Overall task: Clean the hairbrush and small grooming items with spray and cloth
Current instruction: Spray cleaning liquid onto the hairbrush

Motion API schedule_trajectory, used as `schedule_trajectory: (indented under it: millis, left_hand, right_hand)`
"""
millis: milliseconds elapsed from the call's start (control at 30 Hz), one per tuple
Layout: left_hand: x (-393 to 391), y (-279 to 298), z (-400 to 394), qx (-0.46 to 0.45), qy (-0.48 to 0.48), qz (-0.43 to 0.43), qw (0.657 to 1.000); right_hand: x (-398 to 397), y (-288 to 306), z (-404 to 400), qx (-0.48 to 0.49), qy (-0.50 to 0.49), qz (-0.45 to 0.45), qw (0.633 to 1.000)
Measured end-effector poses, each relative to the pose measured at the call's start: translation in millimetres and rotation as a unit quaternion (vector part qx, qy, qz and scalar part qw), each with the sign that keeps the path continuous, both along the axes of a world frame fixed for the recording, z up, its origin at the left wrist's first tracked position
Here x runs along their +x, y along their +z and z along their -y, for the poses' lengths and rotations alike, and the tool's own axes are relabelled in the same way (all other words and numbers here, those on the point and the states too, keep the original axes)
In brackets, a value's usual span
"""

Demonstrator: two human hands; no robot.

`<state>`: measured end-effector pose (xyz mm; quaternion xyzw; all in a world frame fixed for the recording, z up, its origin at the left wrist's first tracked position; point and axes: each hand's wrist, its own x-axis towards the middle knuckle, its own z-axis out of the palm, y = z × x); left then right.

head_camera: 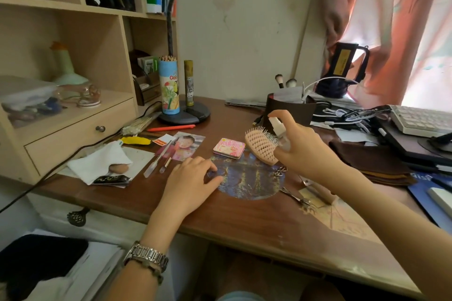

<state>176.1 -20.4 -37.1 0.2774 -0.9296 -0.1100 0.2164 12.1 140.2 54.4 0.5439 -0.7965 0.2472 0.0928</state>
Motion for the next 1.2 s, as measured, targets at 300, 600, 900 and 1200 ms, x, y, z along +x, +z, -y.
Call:
schedule_trajectory:
  millis: [300,600,900,1200]
  left_hand:
    - [4.7,6.1,0.8,0.040,-0.004,0.015,0.999]
    - [-4.0,27.6,6.6,0.055,-0.008,0.120,0.991]
    - [-93.8,84.2,-41.4,-0.012,-0.066,0.058,0.996]
    - [-198.4,84.8,-77.9,0.041,-0.180,0.056,0.981]
  right_hand:
    - [-29.3,17.6,-57.0,-0.065,0.009,0.055,0.996]
    - [-85.6,27.2,-115.6,-0.082,-0.028,0.058,0.995]
    - [-132.2,19.1,-133.7,-0.102,-0.058,0.101,0.988]
    - [-162.0,25.3,-132.8,-0.123,-0.059,0.098,0.986]
